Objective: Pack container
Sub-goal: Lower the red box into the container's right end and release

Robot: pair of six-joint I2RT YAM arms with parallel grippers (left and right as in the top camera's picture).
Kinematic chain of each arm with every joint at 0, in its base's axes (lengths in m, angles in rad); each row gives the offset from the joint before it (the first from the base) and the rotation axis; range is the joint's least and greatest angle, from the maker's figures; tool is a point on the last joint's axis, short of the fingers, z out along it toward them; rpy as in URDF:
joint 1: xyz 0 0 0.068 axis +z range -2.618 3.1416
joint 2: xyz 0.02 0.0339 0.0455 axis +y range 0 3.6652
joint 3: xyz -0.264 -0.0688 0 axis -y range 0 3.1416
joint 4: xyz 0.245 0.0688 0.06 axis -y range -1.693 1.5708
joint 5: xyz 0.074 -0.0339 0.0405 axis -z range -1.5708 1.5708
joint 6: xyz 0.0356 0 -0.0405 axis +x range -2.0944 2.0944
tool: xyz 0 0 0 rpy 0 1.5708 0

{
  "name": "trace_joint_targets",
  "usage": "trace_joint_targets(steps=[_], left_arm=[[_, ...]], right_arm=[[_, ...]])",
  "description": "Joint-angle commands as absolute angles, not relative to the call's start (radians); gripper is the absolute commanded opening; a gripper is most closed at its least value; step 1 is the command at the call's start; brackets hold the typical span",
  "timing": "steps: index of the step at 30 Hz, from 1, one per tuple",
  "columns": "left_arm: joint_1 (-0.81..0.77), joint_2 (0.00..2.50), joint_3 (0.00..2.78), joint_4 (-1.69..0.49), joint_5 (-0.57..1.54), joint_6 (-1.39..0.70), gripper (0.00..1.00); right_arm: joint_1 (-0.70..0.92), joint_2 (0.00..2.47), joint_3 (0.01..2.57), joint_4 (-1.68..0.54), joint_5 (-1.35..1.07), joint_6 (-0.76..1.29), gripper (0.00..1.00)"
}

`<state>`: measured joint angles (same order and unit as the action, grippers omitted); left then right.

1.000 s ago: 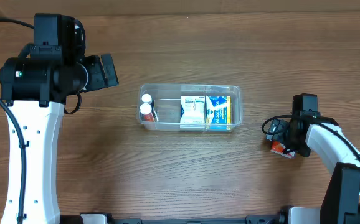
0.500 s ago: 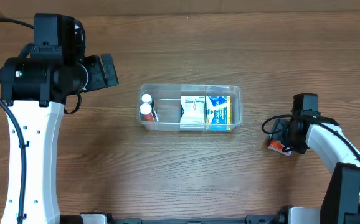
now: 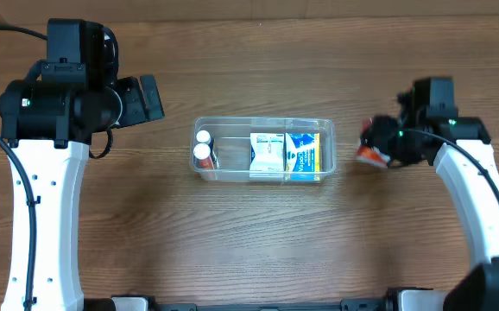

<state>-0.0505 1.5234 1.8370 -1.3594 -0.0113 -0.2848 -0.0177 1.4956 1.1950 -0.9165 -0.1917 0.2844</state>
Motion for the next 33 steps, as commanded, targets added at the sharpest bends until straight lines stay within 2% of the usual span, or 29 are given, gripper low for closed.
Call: trace_joint_targets(steps=[1, 10, 18, 24, 27, 30, 33], left_arm=[[-0.045, 1.52, 1.853, -1.358, -0.01, -0.27, 1.0], [-0.045, 1.52, 1.853, -1.357, -0.01, -0.27, 1.0], [-0.045, 1.52, 1.853, -1.358, -0.01, -0.269, 1.0], [-0.045, 1.52, 1.853, -1.357, -0.01, -0.269, 1.0], [-0.045, 1.52, 1.853, -1.358, -0.01, -0.269, 1.0], [-0.045, 1.52, 1.853, -1.358, -0.01, -0.269, 1.0], [-0.045, 1.52, 1.853, -1.358, -0.01, -0.269, 1.0]], right_arm=[[0.114, 1.443, 1.323, -0.923, -0.211, 0.282, 0.59], [0.401, 1.559, 1.326, -0.867, -0.044, 0.285, 0.59], [0.419, 1.805, 1.326, -0.865, -0.041, 0.291, 0.59], [0.419, 1.882, 1.325, -0.85, -0.042, 0.291, 0.6], [0.419, 1.882, 1.325, -0.842, -0.042, 0.291, 0.7], [0.419, 1.882, 1.325, -0.842, -0.042, 0.291, 0.74], [0.419, 1.882, 1.326, -0.838, -0.042, 0.291, 0.87]])
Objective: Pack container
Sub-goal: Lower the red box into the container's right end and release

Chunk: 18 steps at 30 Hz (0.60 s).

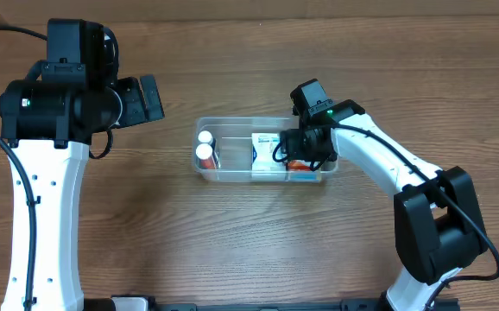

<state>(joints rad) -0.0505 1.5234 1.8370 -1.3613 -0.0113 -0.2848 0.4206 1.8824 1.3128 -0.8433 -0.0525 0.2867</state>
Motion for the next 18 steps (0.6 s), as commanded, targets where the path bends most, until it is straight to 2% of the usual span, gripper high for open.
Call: trace_joint_targets(steps=[1, 4, 14, 15, 17, 18], left_arm=[[-0.045, 1.52, 1.853, -1.358, -0.01, -0.269, 1.0], [-0.045, 1.52, 1.853, -1.359, -0.01, -0.269, 1.0], [-0.045, 1.52, 1.853, -1.366, -0.01, -0.269, 1.0], [-0.045, 1.52, 1.853, -1.366, -0.01, -0.269, 1.0], [-0.045, 1.52, 1.853, -1.366, -0.01, -0.269, 1.0], [-0.045, 1.52, 1.853, -1.366, -0.01, -0.269, 1.0]], right_arm=[[0.419, 1.881, 1.329, -0.839, -0.042, 0.291, 0.91], [0.419, 1.872, 1.359, -0.853, -0.042, 0.291, 0.96], [0.414, 1.715, 1.573, -0.994, 0.065, 0.287, 0.95], [0.409, 1.693, 1.573, -0.995, 0.082, 0.287, 0.94], [0.393, 1.662, 1.573, -1.007, 0.113, 0.287, 0.83], [0.375, 1.655, 1.573, -1.022, 0.12, 0.287, 0.69]])
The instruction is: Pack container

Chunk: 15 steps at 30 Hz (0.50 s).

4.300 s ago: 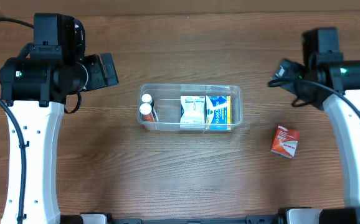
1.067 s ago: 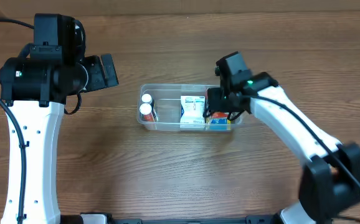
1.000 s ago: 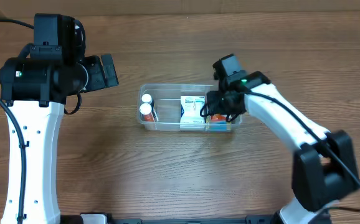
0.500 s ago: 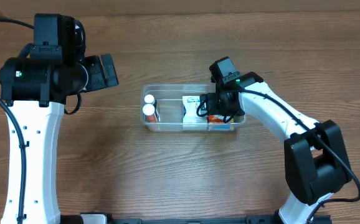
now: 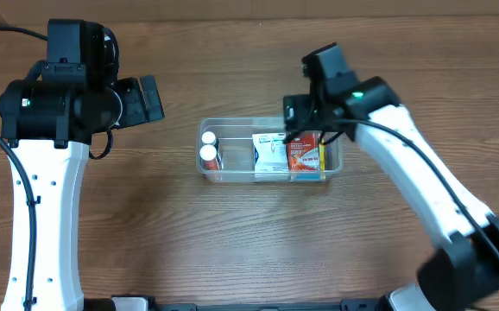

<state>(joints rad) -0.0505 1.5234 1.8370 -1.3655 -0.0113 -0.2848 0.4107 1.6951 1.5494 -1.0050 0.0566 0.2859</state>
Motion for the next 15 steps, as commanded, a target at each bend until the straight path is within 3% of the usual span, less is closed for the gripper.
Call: trace_joint_targets(steps=[1, 4, 10, 15], left_arm=[[-0.045, 1.52, 1.853, -1.365, -0.01, -0.269, 1.0], [-0.045, 1.52, 1.853, -1.365, -0.01, -0.269, 1.0], [-0.045, 1.52, 1.853, -1.365, -0.01, -0.269, 1.0], [-0.045, 1.52, 1.853, -1.366, -0.01, -0.269, 1.0]], right_arm=[[0.362, 1.655, 1.573, -1.034, 0.12, 0.287, 0.61], [0.321, 1.666, 1.571, -1.074, 0.119, 0.287, 0.46], [0.236, 1.733, 1.57, -1.151, 0.119, 0.287, 0.3], [0.206, 1.831, 1.57, -1.179, 0.119, 0.287, 0.23]])
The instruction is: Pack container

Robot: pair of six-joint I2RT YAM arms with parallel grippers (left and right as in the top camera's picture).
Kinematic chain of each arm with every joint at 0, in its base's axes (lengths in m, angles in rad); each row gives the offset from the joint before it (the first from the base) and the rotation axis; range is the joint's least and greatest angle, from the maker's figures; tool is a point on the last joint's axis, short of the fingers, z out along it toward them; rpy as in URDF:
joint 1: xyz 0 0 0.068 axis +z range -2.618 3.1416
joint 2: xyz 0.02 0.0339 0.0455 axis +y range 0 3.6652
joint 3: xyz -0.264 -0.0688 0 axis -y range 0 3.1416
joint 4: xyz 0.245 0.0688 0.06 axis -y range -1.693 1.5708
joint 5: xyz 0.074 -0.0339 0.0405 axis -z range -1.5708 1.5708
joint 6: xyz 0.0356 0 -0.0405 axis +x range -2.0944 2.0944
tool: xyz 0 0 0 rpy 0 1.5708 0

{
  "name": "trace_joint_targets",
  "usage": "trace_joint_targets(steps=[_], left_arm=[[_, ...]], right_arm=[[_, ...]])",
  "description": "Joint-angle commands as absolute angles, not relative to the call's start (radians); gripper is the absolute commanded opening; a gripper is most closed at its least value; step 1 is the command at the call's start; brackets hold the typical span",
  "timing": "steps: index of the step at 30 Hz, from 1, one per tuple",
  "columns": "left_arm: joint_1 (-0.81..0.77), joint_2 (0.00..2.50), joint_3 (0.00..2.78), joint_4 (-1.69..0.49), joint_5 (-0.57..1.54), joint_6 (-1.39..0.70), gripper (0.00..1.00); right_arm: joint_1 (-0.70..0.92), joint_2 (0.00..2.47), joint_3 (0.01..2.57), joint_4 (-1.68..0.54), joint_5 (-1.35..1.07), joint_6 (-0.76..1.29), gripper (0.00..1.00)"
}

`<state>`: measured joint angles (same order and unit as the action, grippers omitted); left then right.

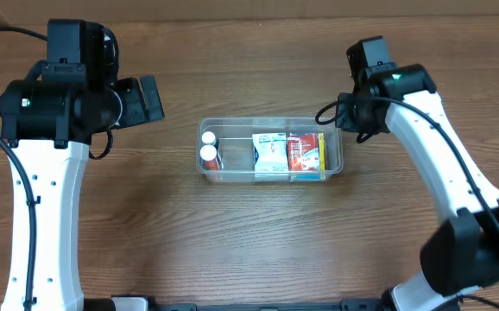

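A clear plastic container (pixel 224 174) lies at the table's middle. Inside it stand two white-capped bottles (pixel 207 147) at the left end, then a white and blue box (pixel 269 154). A red packet (pixel 302 152) comes after that, beside a yellow-edged box (pixel 321 154) at the right end. My right gripper (pixel 343 119) hovers just off the container's far right corner, open and holding nothing. My left gripper (pixel 150 98) hangs well to the left of the container, away from it; its jaws do not show clearly.
The wooden table (pixel 249 242) stretches around the container. Both white arms rise from the near edge, the left arm (pixel 47 199) along the left side and the right arm (pixel 457 190) along the right.
My right gripper was over the container's right end beside the red packet; now it is off the far right corner, empty. The packet stays in the container. The left arm is unchanged.
First my right gripper held the red packet out to the right of the container. Then it was down inside the container's right part with the packet. Later the packet stood in the container, with the gripper just above. Now the gripper is clear.
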<state>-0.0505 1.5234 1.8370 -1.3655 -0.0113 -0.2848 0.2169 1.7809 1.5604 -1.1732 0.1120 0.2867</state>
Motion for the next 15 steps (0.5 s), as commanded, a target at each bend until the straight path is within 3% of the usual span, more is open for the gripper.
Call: trace_joint_targets(steps=[1, 7, 15], left_arm=[[-0.045, 1.52, 1.853, -1.366, -0.01, -0.269, 1.0], [-0.045, 1.52, 1.852, -1.366, -0.011, -0.269, 1.0], [-0.045, 1.52, 1.852, -1.365, -0.01, -0.269, 1.0]], right_arm=[[0.206, 1.848, 1.57, -1.181, 0.119, 0.287, 0.21], [0.206, 1.958, 1.57, -1.188, 0.099, 0.286, 0.13], [0.206, 1.983, 1.57, -1.176, -0.071, 0.149, 0.13]])
